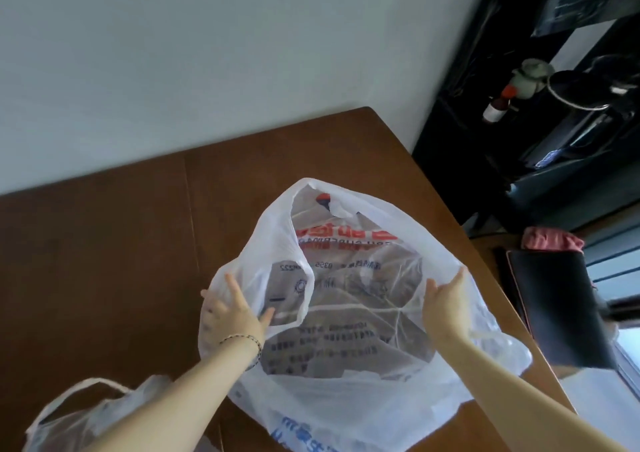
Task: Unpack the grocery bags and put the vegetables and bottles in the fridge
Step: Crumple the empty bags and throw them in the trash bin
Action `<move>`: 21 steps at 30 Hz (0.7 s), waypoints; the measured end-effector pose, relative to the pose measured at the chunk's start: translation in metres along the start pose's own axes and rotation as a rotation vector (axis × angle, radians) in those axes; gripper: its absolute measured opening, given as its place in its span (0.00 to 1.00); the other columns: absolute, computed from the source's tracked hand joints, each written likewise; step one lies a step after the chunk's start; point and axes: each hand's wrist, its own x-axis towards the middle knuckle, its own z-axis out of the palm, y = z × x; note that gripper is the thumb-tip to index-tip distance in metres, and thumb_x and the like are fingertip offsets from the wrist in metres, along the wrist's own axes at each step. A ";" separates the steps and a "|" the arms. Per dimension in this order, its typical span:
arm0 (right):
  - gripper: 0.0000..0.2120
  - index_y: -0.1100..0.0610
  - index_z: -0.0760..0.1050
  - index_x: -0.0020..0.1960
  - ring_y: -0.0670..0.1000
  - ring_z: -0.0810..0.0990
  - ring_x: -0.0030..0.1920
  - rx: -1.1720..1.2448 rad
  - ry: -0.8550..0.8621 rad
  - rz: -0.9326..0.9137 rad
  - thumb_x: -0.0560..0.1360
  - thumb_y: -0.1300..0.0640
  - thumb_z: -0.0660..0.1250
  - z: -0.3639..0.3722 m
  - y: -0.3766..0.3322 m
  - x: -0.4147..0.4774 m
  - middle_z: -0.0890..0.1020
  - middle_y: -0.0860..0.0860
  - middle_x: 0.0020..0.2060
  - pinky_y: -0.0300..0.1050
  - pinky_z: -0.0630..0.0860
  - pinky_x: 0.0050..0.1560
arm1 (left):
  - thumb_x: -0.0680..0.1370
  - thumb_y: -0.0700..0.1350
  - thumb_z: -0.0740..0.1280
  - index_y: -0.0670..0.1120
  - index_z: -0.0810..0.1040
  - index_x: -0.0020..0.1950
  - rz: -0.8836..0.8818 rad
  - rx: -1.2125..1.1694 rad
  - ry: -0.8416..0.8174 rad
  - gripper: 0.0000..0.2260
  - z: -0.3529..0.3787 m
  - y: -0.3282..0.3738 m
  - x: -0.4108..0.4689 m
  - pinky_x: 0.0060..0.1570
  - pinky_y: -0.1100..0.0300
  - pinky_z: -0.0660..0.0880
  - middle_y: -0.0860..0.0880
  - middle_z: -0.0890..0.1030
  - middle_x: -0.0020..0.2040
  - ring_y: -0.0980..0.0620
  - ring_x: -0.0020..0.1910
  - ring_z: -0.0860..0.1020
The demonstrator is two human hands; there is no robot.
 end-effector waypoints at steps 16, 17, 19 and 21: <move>0.26 0.61 0.62 0.65 0.61 0.71 0.61 -0.370 -0.229 0.059 0.73 0.56 0.70 -0.081 0.084 -0.021 0.70 0.61 0.62 0.53 0.72 0.60 | 0.76 0.42 0.62 0.43 0.74 0.61 0.086 -0.298 -0.059 0.14 -0.036 0.032 -0.103 0.46 0.57 0.75 0.43 0.78 0.56 0.43 0.49 0.78; 0.27 0.64 0.61 0.65 0.61 0.73 0.59 -0.250 -0.240 0.100 0.73 0.59 0.70 -0.098 0.095 -0.024 0.72 0.62 0.61 0.50 0.72 0.57 | 0.77 0.43 0.62 0.43 0.72 0.63 0.101 -0.290 -0.027 0.15 -0.037 0.037 -0.120 0.44 0.57 0.74 0.42 0.76 0.57 0.43 0.46 0.77; 0.28 0.68 0.64 0.65 0.60 0.75 0.53 -0.119 -0.263 0.178 0.70 0.62 0.72 -0.132 0.111 -0.032 0.74 0.63 0.60 0.49 0.72 0.52 | 0.78 0.44 0.62 0.42 0.68 0.64 0.109 -0.273 0.019 0.16 -0.039 0.050 -0.160 0.41 0.57 0.71 0.41 0.71 0.59 0.45 0.41 0.73; 0.25 0.69 0.67 0.63 0.57 0.73 0.47 -0.054 -0.223 0.171 0.70 0.62 0.71 -0.160 0.118 -0.035 0.75 0.64 0.58 0.50 0.73 0.52 | 0.77 0.44 0.62 0.42 0.66 0.63 0.125 -0.294 0.029 0.16 -0.036 0.069 -0.200 0.41 0.56 0.71 0.42 0.71 0.60 0.45 0.41 0.72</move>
